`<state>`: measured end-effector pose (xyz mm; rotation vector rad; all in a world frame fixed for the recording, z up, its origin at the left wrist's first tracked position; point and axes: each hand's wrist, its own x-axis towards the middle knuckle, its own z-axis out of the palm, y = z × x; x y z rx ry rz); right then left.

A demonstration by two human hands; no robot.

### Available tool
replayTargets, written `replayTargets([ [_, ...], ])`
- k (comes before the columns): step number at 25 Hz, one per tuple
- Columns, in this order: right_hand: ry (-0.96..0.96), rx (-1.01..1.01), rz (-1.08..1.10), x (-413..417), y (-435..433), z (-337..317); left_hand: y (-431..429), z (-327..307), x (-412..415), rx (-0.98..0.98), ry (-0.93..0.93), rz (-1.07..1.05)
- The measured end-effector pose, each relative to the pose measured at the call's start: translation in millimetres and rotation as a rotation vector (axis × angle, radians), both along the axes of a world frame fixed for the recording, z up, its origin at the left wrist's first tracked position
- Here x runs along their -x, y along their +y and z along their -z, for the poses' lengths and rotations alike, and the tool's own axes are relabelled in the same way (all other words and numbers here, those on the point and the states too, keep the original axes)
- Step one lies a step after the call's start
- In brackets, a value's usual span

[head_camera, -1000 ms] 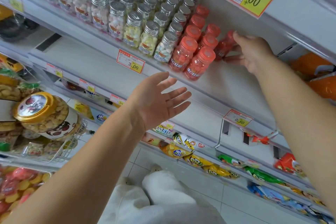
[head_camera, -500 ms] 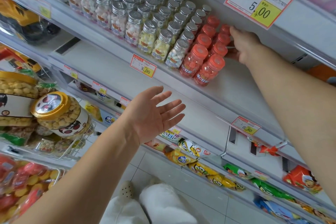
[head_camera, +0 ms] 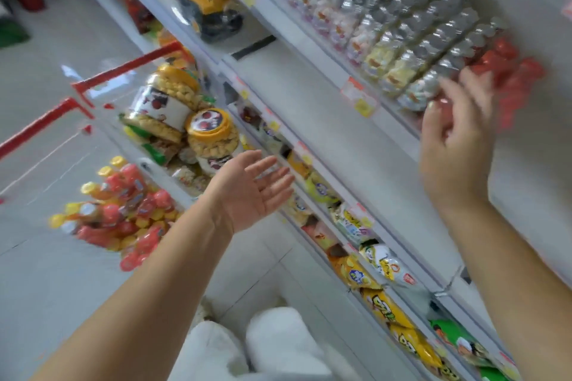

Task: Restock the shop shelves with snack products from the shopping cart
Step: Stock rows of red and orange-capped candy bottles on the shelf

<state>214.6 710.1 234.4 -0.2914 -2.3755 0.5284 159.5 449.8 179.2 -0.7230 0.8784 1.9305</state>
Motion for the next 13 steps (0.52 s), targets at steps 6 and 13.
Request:
replayTargets([
  [6, -0.405, 0.2, -0.428, 35, -197, 72, -207, 66, -5, 0.363, -0.067, -0.348],
  [13, -1.261, 0.252, -0.49, 102, -414, 239, -414, 164, -8, 0.474, -0.322, -0.524],
])
